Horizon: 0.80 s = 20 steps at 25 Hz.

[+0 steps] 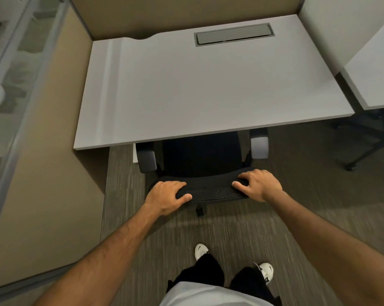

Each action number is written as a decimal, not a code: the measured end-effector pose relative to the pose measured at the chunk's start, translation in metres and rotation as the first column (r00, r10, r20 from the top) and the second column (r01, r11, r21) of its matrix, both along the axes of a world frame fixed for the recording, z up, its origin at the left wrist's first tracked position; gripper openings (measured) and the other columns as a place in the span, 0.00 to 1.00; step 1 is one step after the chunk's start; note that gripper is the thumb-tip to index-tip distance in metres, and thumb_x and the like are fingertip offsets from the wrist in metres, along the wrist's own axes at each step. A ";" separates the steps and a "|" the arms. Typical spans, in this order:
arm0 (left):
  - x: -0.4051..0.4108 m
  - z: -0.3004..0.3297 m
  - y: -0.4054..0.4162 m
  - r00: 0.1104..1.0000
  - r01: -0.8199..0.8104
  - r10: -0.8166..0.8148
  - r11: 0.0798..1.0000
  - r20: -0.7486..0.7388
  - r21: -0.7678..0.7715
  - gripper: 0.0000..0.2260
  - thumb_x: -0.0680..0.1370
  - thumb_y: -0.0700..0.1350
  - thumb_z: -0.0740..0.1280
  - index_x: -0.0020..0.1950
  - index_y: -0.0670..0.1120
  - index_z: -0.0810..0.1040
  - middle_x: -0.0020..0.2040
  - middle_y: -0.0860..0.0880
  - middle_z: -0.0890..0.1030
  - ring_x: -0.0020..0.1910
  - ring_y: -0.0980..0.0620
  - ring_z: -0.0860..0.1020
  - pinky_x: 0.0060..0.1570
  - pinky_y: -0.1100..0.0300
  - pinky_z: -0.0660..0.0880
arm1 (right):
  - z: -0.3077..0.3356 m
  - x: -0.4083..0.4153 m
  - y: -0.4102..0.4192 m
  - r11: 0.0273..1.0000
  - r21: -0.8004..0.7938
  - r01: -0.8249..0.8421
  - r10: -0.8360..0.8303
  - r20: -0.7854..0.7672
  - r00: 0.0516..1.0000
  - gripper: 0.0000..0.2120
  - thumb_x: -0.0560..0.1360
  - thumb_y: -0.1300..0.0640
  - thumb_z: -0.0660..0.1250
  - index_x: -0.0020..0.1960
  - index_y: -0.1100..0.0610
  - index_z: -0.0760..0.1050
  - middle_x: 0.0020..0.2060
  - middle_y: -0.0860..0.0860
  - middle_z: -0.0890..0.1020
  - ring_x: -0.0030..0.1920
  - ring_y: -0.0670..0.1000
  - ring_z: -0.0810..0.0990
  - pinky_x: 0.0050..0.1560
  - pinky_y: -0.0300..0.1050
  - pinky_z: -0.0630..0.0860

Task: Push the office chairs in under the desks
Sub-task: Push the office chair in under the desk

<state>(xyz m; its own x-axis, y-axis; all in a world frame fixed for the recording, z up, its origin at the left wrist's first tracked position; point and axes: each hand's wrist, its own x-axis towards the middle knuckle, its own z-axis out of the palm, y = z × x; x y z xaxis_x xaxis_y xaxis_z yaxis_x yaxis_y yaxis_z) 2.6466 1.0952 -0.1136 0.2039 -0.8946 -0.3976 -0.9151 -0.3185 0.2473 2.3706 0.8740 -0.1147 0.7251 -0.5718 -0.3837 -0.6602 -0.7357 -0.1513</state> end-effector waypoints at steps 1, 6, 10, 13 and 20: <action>0.000 0.003 -0.001 1.000 -0.008 0.008 1.000 -0.014 0.011 0.39 0.77 0.74 0.46 0.77 0.52 0.70 0.72 0.52 0.76 0.70 0.52 0.73 0.69 0.50 0.67 | 0.001 0.000 0.001 1.000 -0.001 0.025 -0.025 0.006 1.000 0.38 0.77 0.25 0.44 0.70 0.48 0.76 0.64 0.50 0.82 0.67 0.52 0.76 0.67 0.56 0.69; -0.014 0.040 -0.053 0.992 -0.038 0.036 0.999 -0.119 -0.018 0.26 0.82 0.64 0.58 0.74 0.51 0.73 0.71 0.51 0.77 0.69 0.49 0.74 0.68 0.48 0.71 | 0.029 -0.008 -0.005 0.974 0.041 0.221 -0.225 0.211 0.951 0.30 0.83 0.36 0.55 0.78 0.52 0.66 0.73 0.53 0.75 0.78 0.56 0.64 0.76 0.58 0.59; -0.061 0.097 -0.128 0.990 0.016 -0.043 0.980 -0.133 -0.201 0.25 0.82 0.63 0.61 0.75 0.52 0.72 0.73 0.52 0.75 0.70 0.50 0.73 0.70 0.48 0.70 | 0.078 -0.043 -0.024 0.949 -0.014 0.314 -0.284 0.391 0.875 0.30 0.83 0.38 0.55 0.79 0.54 0.63 0.75 0.54 0.72 0.78 0.56 0.64 0.76 0.57 0.61; -0.118 0.147 -0.185 0.979 0.108 -0.157 0.941 -0.128 -0.322 0.25 0.82 0.63 0.61 0.75 0.53 0.72 0.74 0.52 0.74 0.72 0.49 0.72 0.71 0.50 0.69 | 0.123 -0.098 -0.049 0.906 -0.090 0.414 -0.328 0.470 0.819 0.33 0.82 0.33 0.51 0.80 0.50 0.60 0.77 0.52 0.68 0.79 0.54 0.60 0.78 0.58 0.59; -0.283 0.230 -0.290 0.915 0.250 -0.382 0.787 -0.128 -0.564 0.26 0.81 0.64 0.62 0.77 0.54 0.70 0.75 0.53 0.73 0.73 0.49 0.72 0.71 0.52 0.68 | 0.213 -0.259 -0.101 0.749 -0.170 0.640 -0.425 0.618 0.662 0.36 0.78 0.25 0.44 0.80 0.43 0.55 0.79 0.49 0.66 0.80 0.54 0.59 0.77 0.54 0.53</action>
